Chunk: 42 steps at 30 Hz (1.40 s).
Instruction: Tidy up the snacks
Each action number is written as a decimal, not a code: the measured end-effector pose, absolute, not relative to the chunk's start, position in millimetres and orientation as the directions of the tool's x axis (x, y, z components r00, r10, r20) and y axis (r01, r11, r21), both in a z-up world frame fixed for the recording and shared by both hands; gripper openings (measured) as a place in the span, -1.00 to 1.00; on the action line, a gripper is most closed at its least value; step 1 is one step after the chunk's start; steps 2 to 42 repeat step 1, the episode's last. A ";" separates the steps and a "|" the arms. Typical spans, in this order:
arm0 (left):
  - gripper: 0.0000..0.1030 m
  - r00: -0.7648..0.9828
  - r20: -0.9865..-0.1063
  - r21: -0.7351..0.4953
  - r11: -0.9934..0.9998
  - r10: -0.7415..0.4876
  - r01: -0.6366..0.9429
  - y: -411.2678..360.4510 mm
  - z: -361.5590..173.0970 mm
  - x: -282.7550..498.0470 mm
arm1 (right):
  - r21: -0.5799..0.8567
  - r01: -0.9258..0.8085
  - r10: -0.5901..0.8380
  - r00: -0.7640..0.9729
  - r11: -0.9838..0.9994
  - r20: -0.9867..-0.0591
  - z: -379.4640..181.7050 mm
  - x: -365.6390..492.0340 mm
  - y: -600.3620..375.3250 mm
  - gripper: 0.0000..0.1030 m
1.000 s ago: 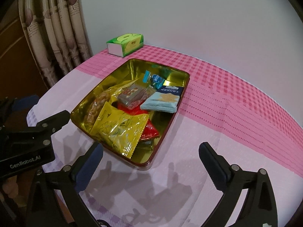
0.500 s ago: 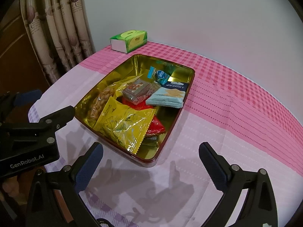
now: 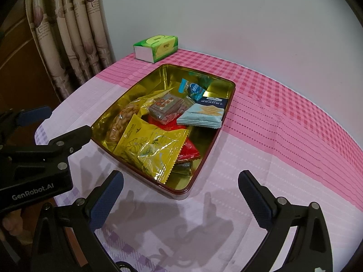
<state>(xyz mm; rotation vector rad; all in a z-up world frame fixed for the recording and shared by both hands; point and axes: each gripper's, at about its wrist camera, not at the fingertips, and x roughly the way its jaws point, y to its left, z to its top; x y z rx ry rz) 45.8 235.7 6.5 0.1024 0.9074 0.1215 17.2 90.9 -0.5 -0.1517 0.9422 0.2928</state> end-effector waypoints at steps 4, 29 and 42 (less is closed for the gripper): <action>0.69 0.609 -0.779 0.139 0.988 0.147 -0.061 235.8 6.5 45.8 | -0.001 -0.312 0.180 0.553 0.950 -0.814 -0.6 17.3 91.1 0.95; 0.69 0.609 -0.779 0.139 0.988 0.147 -0.061 235.8 6.5 45.8 | -0.001 -0.312 0.180 0.553 0.950 -0.814 -0.6 17.3 91.1 0.95; 0.69 0.609 -0.779 0.139 0.988 0.147 -0.061 235.8 6.5 45.8 | -0.001 -0.312 0.180 0.553 0.950 -0.814 -0.6 17.3 91.1 0.95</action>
